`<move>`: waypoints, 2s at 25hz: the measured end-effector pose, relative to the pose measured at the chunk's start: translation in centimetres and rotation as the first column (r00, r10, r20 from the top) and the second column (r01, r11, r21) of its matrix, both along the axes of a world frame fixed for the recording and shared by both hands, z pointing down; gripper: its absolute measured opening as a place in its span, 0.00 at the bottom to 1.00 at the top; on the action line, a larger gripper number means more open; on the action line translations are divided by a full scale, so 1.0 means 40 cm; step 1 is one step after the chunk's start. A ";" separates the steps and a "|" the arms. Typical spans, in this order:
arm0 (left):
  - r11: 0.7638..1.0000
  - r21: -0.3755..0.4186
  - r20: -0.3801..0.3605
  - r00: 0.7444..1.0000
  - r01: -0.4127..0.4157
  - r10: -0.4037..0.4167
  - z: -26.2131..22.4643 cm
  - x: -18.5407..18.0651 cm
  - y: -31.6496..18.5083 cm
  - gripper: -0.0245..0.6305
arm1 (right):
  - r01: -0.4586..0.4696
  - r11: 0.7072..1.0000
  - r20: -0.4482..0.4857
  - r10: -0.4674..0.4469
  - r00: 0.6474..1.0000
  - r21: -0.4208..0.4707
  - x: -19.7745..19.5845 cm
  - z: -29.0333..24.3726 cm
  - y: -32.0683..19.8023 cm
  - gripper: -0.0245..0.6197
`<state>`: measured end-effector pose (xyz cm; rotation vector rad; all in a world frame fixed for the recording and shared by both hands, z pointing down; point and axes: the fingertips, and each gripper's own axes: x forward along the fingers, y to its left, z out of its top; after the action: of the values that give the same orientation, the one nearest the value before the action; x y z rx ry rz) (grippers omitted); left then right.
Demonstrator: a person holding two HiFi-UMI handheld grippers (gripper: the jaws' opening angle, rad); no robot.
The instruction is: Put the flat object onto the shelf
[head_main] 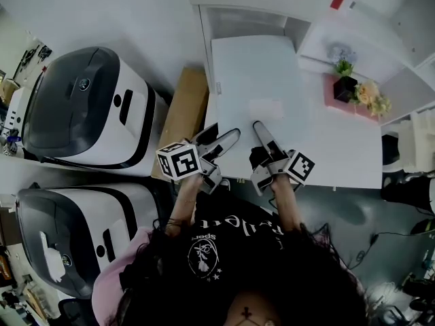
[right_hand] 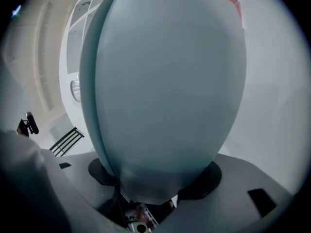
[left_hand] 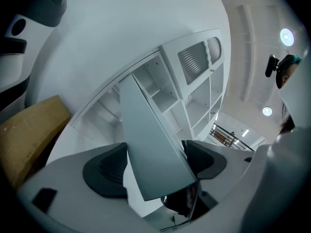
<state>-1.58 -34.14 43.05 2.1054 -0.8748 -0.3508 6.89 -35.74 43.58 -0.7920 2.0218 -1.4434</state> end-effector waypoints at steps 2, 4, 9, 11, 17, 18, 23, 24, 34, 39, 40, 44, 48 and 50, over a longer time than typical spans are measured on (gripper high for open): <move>1.000 -0.006 -0.006 1.000 -0.002 0.002 0.004 -0.008 -0.017 0.62 | -0.006 1.000 0.002 0.006 1.000 -0.012 -0.007 0.006 -0.014 0.53; 1.000 -0.013 -0.008 1.000 -0.009 0.009 0.011 -0.018 -0.033 0.62 | -0.004 1.000 0.006 0.004 1.000 -0.024 -0.019 0.011 -0.025 0.53; 1.000 -0.021 -0.034 0.999 -0.023 0.023 0.021 -0.055 -0.069 0.62 | -0.015 0.999 -0.002 0.015 1.000 -0.052 -0.054 0.023 -0.042 0.53; 1.000 -0.023 -0.062 0.998 -0.020 0.018 0.019 -0.075 -0.087 0.62 | -0.022 0.998 -0.008 0.022 1.000 -0.066 -0.070 0.023 -0.050 0.53; 0.999 -0.027 -0.100 0.994 0.035 -0.037 0.030 -0.130 -0.144 0.61 | -0.046 0.988 -0.034 0.041 0.999 -0.147 -0.099 0.039 -0.090 0.53; 0.999 -0.018 -0.110 0.993 0.037 -0.039 0.022 -0.131 -0.154 0.61 | -0.048 0.987 -0.012 0.046 0.999 -0.156 -0.100 0.038 -0.101 0.53; 0.999 0.036 -0.154 0.988 0.037 -0.031 -0.013 -0.141 -0.190 0.63 | -0.070 0.982 0.044 0.079 0.996 -0.177 -0.104 0.031 -0.151 0.53; 0.998 0.051 -0.157 0.987 0.043 -0.034 -0.019 -0.146 -0.194 0.63 | -0.076 0.981 0.047 0.085 0.995 -0.178 -0.104 0.030 -0.163 0.53; 0.981 0.192 -0.052 0.998 -0.024 0.035 -0.042 -0.153 -0.221 0.63 | -0.113 0.977 0.049 0.124 0.991 -0.182 -0.111 0.027 -0.290 0.53; 0.974 0.222 0.042 0.998 -0.048 0.040 -0.035 -0.150 -0.244 0.63 | -0.122 0.975 0.048 0.133 0.990 -0.187 -0.118 0.028 -0.348 0.53; 0.974 0.223 0.052 0.998 -0.048 0.037 -0.033 -0.151 -0.250 0.63 | -0.123 0.975 0.047 0.134 0.990 -0.187 -0.118 0.028 -0.358 0.53; 0.973 0.228 0.074 0.997 -0.038 0.022 -0.024 -0.154 -0.281 0.63 | -0.122 0.974 0.045 0.133 0.990 -0.191 -0.120 0.028 -0.394 0.53; 0.973 0.231 0.117 0.993 -0.004 -0.023 -0.018 -0.169 -0.316 0.63 | -0.116 0.974 0.051 0.128 0.990 -0.195 -0.119 0.024 -0.422 0.53; 0.966 0.256 0.196 0.978 0.022 -0.074 -0.015 -0.181 -0.334 0.63 | -0.113 0.974 0.050 0.126 0.991 -0.195 -0.117 0.025 -0.433 0.53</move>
<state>-8.82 -47.51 42.45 2.3908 -1.0488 -0.2867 2.19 -53.05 44.57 -0.9199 1.7755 -1.5896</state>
